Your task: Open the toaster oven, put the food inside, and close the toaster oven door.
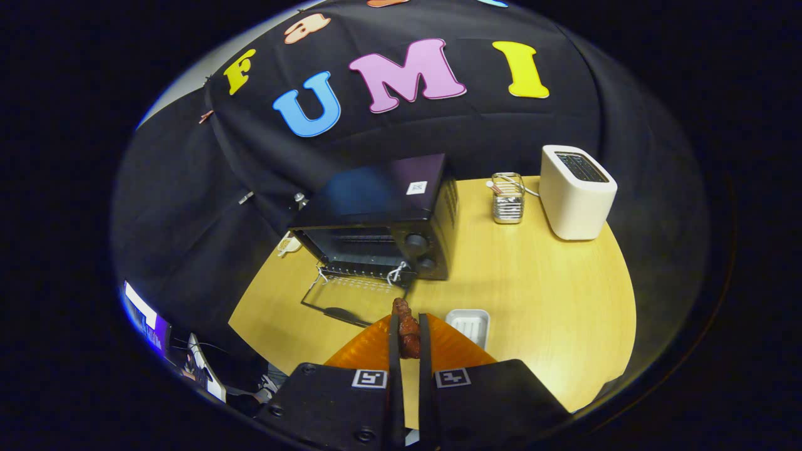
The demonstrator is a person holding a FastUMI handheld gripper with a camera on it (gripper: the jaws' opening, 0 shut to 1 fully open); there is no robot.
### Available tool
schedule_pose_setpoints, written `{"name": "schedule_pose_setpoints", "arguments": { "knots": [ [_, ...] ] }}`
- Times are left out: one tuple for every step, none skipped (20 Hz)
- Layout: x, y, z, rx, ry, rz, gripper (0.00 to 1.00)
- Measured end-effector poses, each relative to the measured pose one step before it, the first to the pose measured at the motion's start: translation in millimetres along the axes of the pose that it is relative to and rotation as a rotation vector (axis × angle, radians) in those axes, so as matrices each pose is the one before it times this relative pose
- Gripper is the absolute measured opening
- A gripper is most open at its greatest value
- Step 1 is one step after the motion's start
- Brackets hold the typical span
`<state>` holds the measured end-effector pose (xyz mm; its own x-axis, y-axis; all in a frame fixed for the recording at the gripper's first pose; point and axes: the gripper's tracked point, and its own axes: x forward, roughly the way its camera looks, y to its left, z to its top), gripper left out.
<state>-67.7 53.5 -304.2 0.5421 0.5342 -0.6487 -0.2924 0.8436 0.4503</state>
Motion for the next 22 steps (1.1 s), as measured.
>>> {"name": "schedule_pose_setpoints", "arguments": {
  "knots": [
    [3.0,17.02,1.43,0.00208,-0.02107,0.00389,0.13],
    [2.19,17.03,-0.07,0.00337,-0.01963,0.0057,0.13],
    [5.24,14.54,1.88,0.008,-0.01974,0.00399,0.13],
    [5.03,13.22,0.97,0.01209,-0.02138,0.00043,0.13],
    [8.54,10.51,-0.36,0.01147,-0.01515,-0.00724,0.13],
    [8.08,5.99,-0.23,0.00872,-0.01798,-0.0125,0.13],
    [8.39,5.03,1.85,0.00179,-0.02305,-0.01496,0.13],
    [12.47,5.27,0.87,0.00342,-0.01919,-0.01627,0.13],
    [13.37,5.64,-2.57,0.00418,-0.01427,-0.0123,0.13],
    [14.1,5.01,-1.98,0.00621,-0.00869,-0.00847,0.13],
    [12.47,4.05,-2.04,0.0138,-0.00613,-0.00572,0.13],
    [13.58,3.99,-0.78,0.02743,-0.00857,-0.00641,0.13],
    [13.51,3.74,-1.15,0.03577,-0.00741,-0.00214,0.13],
    [13.54,2.35,0.43,0.04215,-0.01186,-0.00465,0.13],
    [11.87,0.55,1.01,0.04093,-0.01233,-0.00902,0.13],
    [11.96,-0.27,2.02,0.0326,-0.01459,-0.01103,0.13],
    [11.01,-0.78,1.12,0.02753,-0.01754,-0.01318,0.13],
    [10.69,-0.88,2.03,0.02379,-0.01723,-0.01282,0.13],
    [9.0,0.1,0.65,0.01971,-0.01341,-0.01276,0.13],
    [9.23,-0.12,1.02,0.01277,-0.01364,-0.01268,0.13],
    [9.39,-0.1,-0.24,0.00819,-0.01176,-0.00975,0.13],
    [10.23,0.71,-1.56,0.01003,-0.00214,-0.00302,0.13]
  ]
}}
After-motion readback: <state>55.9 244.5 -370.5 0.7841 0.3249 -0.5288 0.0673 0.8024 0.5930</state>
